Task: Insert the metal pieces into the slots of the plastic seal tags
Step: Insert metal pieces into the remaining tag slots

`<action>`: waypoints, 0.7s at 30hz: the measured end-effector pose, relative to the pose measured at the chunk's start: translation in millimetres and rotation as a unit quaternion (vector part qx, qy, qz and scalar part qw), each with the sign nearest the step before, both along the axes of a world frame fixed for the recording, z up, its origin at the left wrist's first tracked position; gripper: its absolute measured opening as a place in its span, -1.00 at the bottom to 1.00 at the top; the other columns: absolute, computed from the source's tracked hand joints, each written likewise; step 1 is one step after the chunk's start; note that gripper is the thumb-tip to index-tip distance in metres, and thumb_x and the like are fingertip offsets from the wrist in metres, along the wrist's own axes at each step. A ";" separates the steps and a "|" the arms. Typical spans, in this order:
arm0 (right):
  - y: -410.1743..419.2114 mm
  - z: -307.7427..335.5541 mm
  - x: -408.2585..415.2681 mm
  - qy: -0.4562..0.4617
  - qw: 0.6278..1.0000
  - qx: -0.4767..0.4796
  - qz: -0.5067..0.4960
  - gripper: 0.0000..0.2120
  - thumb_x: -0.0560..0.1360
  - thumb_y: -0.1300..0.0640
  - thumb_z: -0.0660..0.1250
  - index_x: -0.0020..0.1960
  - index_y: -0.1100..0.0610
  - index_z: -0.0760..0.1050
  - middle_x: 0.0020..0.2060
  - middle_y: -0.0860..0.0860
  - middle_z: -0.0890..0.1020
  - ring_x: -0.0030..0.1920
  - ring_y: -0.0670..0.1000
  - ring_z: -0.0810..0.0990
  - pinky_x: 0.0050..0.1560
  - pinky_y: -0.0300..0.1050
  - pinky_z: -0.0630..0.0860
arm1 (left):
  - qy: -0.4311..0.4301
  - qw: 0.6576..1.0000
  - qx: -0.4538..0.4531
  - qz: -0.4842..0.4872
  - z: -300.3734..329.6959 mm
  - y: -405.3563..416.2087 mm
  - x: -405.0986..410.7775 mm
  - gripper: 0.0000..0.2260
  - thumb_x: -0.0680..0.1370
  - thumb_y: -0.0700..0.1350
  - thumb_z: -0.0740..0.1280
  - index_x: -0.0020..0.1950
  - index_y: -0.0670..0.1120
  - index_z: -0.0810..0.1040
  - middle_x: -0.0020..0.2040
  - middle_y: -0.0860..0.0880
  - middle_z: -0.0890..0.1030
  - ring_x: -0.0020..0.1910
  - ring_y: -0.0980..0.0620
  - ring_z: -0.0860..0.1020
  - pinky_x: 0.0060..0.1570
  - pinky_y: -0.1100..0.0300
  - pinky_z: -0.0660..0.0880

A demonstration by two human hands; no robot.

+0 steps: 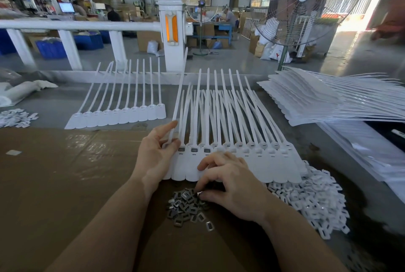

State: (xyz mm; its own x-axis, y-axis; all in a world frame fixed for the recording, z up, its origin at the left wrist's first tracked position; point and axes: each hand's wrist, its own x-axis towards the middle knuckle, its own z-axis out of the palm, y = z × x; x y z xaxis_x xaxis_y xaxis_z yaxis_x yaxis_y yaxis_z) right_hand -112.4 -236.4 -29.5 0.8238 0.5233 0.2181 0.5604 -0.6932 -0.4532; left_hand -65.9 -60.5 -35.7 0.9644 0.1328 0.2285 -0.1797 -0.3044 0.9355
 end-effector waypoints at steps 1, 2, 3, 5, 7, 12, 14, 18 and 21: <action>0.0 0.3 -0.4 0.002 1.000 0.003 -0.001 -0.94 0.43 -0.01 0.39 -0.09 -0.11 0.60 0.09 -0.26 0.40 0.18 -0.21 0.24 0.21 -0.17 0.11 | 0.000 1.000 -0.003 -0.001 0.2 -0.3 -0.1 -0.62 0.53 -0.25 0.34 0.29 0.09 0.48 0.12 -0.10 0.58 -0.01 -0.03 0.57 0.16 0.00 0.50; -0.1 0.7 -0.5 0.005 1.000 0.007 -0.002 -0.95 0.43 0.00 0.40 -0.11 -0.10 0.60 0.07 -0.27 0.40 0.19 -0.22 0.25 0.21 -0.17 0.11 | 0.000 1.000 -0.006 -0.001 0.4 -0.6 -0.4 -0.62 0.53 -0.25 0.34 0.28 0.10 0.48 0.12 -0.11 0.58 -0.02 -0.04 0.57 0.16 -0.01 0.50; -0.2 1.2 -0.5 0.011 1.000 0.014 -0.002 -0.97 0.42 0.01 0.41 -0.13 -0.09 0.60 0.05 -0.27 0.40 0.18 -0.22 0.26 0.21 -0.18 0.12 | -0.002 1.000 -0.008 -0.002 0.5 -0.7 -0.5 -0.62 0.53 -0.25 0.34 0.27 0.10 0.48 0.12 -0.11 0.58 -0.02 -0.03 0.57 0.16 -0.01 0.50; -0.7 2.2 -0.2 0.030 0.998 0.047 -0.007 -0.97 0.41 0.06 0.43 -0.17 -0.06 0.60 0.00 -0.26 0.46 0.14 -0.22 0.33 0.21 -0.17 0.18 | -0.004 1.000 -0.005 -0.002 0.5 -0.6 -0.8 -0.62 0.53 -0.25 0.34 0.28 0.10 0.48 0.13 -0.10 0.58 -0.02 0.01 0.56 0.17 0.01 0.50; -0.7 4.4 -0.8 0.056 0.990 0.124 -0.023 -0.94 0.40 0.13 0.44 -0.19 -0.01 0.60 -0.12 -0.21 0.55 -0.02 -0.24 0.46 0.11 -0.24 0.34 | -0.004 1.000 -0.009 -0.005 0.0 0.5 -0.8 -0.61 0.53 -0.25 0.35 0.29 0.09 0.48 0.14 -0.08 0.57 -0.02 0.04 0.57 0.14 0.09 0.51; -3.3 7.3 -0.3 0.055 0.948 0.295 -0.107 -0.89 0.41 0.25 0.43 -0.20 0.04 0.62 -0.29 -0.13 0.63 -0.20 -0.20 0.57 -0.10 -0.36 0.48 | -0.005 1.000 -0.014 -0.015 -1.7 1.7 0.1 -0.61 0.53 -0.25 0.34 0.30 0.07 0.48 0.21 0.02 0.54 0.07 0.15 0.53 0.10 0.35 0.47; -5.2 7.7 2.4 0.042 0.939 0.312 -0.142 -0.89 0.40 0.27 0.43 -0.19 0.06 0.62 -0.29 -0.10 0.64 -0.20 -0.17 0.58 -0.09 -0.32 0.51 | 0.000 1.000 -0.023 -0.016 -1.8 1.3 0.8 -0.61 0.53 -0.26 0.34 0.28 0.09 0.49 0.21 -0.01 0.54 0.12 0.08 0.53 0.21 0.19 0.45; -10.8 9.4 10.4 0.017 0.929 0.301 -0.214 -0.92 0.40 0.24 0.45 -0.19 0.07 0.62 -0.29 -0.07 0.65 -0.22 -0.16 0.59 -0.13 -0.36 0.51 | 0.006 0.999 -0.027 -0.017 -2.6 1.7 2.2 -0.61 0.53 -0.26 0.35 0.26 0.13 0.49 0.19 -0.04 0.55 0.11 0.09 0.53 0.15 0.26 0.44; -15.6 13.0 17.7 0.006 0.927 0.274 -0.256 -0.94 0.39 0.22 0.45 -0.20 0.09 0.62 -0.29 -0.05 0.65 -0.21 -0.11 0.60 -0.14 -0.31 0.52 | 0.009 0.999 -0.036 -0.020 -3.4 2.2 2.1 -0.61 0.53 -0.26 0.35 0.26 0.13 0.49 0.19 -0.05 0.56 0.07 0.10 0.54 0.11 0.28 0.47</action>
